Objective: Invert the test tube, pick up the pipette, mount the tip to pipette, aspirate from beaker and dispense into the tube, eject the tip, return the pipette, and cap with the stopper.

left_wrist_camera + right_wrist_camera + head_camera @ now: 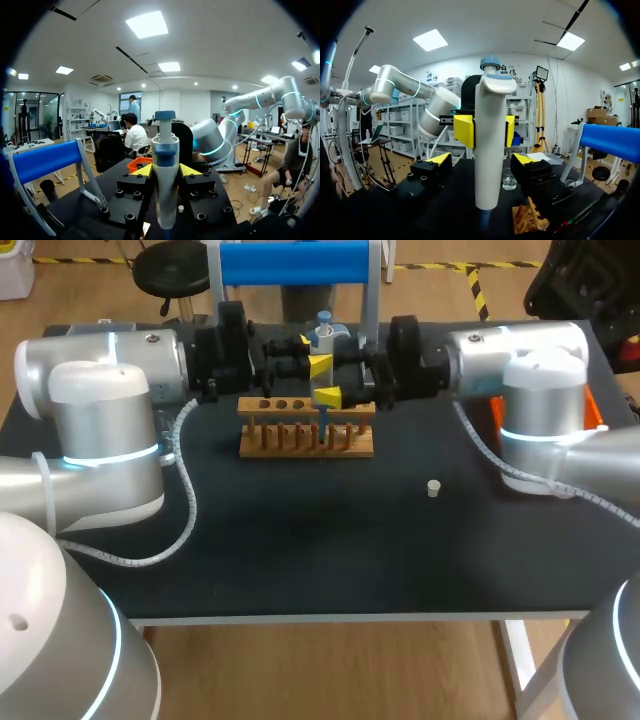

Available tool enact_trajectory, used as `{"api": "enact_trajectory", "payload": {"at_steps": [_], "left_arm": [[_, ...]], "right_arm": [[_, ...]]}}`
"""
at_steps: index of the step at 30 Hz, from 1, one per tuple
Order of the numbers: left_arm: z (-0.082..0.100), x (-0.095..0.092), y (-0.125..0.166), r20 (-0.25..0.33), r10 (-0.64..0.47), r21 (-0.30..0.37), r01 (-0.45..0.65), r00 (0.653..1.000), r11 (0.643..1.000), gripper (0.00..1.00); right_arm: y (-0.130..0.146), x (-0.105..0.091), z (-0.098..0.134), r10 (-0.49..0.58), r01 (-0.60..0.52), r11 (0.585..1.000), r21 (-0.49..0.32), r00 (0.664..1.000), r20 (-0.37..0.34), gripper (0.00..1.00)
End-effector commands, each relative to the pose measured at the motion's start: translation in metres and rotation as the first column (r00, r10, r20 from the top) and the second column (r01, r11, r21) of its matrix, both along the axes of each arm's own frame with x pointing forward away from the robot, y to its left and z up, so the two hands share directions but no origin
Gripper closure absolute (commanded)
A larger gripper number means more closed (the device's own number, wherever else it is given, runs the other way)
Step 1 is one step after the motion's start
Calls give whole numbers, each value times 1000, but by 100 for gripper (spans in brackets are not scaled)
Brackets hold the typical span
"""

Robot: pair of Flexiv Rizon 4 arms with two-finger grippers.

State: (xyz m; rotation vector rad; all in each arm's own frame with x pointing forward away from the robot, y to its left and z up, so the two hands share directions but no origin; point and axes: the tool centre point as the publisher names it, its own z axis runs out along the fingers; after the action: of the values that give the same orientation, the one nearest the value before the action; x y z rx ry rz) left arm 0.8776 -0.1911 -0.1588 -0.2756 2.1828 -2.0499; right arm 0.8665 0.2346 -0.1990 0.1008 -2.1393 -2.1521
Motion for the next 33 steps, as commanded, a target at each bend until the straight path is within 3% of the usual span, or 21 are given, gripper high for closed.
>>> {"api": "enact_trajectory", "payload": {"at_steps": [1,8,16,24,33], "left_arm": [[-1,0,-1,2,4,-3,-4,1000,1000,100],[-1,0,-1,2,4,-3,-4,1000,1000,100],[-1,0,-1,2,4,-3,-4,1000,1000,100],[-1,0,-1,2,4,-3,-4,1000,1000,100],[-1,0,-1,2,4,-3,-4,1000,1000,100]], "right_arm": [[-26,-5,5,-16,16,1000,1,1000,-3,0],[-66,5,9,-68,68,998,-9,998,6,0],[-100,33,13,-166,165,986,-26,986,-6,0],[-102,79,23,-248,247,968,-48,969,-11,0],[-85,131,32,-307,306,949,-77,952,-1,0]]}}
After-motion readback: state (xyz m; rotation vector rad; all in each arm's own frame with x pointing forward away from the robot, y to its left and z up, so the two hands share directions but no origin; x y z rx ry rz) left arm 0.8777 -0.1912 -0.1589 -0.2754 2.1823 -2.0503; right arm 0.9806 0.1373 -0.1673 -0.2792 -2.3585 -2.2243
